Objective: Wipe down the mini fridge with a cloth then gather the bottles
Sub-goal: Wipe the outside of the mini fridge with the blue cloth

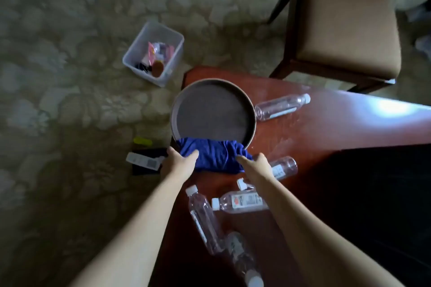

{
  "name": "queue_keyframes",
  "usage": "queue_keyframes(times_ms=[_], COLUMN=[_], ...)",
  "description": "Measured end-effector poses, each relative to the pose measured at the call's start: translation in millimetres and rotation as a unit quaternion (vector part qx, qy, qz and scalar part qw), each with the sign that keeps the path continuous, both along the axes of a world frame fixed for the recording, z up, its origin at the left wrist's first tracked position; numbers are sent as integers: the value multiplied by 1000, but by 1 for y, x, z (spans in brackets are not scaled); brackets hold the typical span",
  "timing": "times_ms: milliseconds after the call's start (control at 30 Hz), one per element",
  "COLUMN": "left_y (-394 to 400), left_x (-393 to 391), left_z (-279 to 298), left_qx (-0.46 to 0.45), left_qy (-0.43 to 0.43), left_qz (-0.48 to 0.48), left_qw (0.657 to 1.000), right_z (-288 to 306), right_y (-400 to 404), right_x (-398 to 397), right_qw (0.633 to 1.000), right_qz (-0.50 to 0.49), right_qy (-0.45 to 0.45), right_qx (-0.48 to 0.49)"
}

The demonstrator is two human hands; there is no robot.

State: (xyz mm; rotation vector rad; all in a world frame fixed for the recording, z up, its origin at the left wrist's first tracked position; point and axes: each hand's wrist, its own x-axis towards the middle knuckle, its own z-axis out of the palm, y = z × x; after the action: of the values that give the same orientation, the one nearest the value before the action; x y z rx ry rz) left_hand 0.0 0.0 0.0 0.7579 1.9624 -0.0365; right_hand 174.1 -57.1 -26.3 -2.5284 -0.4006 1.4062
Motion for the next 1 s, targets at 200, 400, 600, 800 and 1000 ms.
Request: queue_keyframes(times_ms=[200, 400, 600, 800, 1000], left_y=[5, -1, -20, -41, -48], left_x=[8, 6, 6, 7, -19], left_z=[-42, -41, -8, 42, 115], left_qx=[20, 59, 132, 52, -19], left_qy=[-36, 10, 74, -154, -428], left_qz=[213, 141, 117, 423, 422], left_qw=[976, 988, 982, 891, 799], right_z=[-24, -34, 10, 98, 186], right_y=[17, 28, 40, 29, -19], right_x=[-16, -27, -30, -35, -17], right_qw=[985, 961, 932, 884, 838], right_qz=[-160, -269, -326, -339, -258], right_qy=[68, 63, 122, 286, 408], right_qx=[-7, 24, 102, 146, 253])
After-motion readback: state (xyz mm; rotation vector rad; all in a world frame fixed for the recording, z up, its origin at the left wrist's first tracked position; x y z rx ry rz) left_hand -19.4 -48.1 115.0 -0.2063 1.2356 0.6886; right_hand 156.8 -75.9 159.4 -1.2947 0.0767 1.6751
